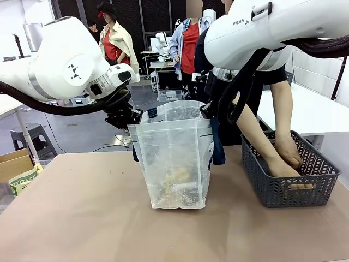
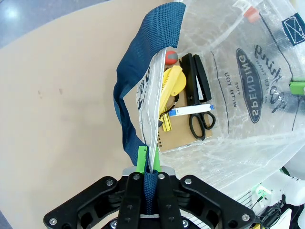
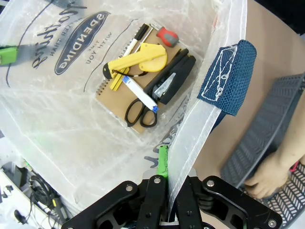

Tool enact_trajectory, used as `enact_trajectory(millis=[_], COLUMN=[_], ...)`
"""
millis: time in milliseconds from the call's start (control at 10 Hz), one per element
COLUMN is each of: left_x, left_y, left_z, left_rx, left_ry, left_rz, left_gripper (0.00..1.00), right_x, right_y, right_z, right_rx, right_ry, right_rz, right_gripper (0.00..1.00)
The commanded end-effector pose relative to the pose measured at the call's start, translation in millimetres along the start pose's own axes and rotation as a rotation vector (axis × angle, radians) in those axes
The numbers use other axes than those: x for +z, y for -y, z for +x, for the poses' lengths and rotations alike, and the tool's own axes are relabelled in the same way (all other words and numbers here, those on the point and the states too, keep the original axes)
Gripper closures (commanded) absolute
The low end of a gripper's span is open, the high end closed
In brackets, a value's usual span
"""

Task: Transfer purchased items from the store into the shopping bag.
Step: Move the Reusable shopping bag to the right side of the table.

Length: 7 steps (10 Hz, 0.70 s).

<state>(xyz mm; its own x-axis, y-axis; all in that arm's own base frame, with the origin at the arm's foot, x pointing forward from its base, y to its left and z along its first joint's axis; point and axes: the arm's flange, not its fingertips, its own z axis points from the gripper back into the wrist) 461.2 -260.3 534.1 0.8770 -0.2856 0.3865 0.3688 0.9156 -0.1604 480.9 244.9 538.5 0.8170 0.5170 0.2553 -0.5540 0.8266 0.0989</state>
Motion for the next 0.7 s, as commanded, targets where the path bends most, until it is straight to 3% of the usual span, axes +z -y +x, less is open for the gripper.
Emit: enact_trajectory(millis=[0, 600], left_x=[1.6, 1.6], left_y=[-3.1, -3.1], left_z=[-0.9, -0.9], left_rx=[0.015, 0.015], left_ry=[0.004, 0.004], left_rz=[0.006, 0.006], left_gripper=[1.00, 1.00], right_x=[2.5, 2.5], right_y=[2.9, 2.9], right_z=[-0.7, -0.7], right_rx=[-0.004, -0.004], right_ry=[0.004, 0.004], right_rz=[-0.003, -0.003], right_gripper=[1.00, 1.00])
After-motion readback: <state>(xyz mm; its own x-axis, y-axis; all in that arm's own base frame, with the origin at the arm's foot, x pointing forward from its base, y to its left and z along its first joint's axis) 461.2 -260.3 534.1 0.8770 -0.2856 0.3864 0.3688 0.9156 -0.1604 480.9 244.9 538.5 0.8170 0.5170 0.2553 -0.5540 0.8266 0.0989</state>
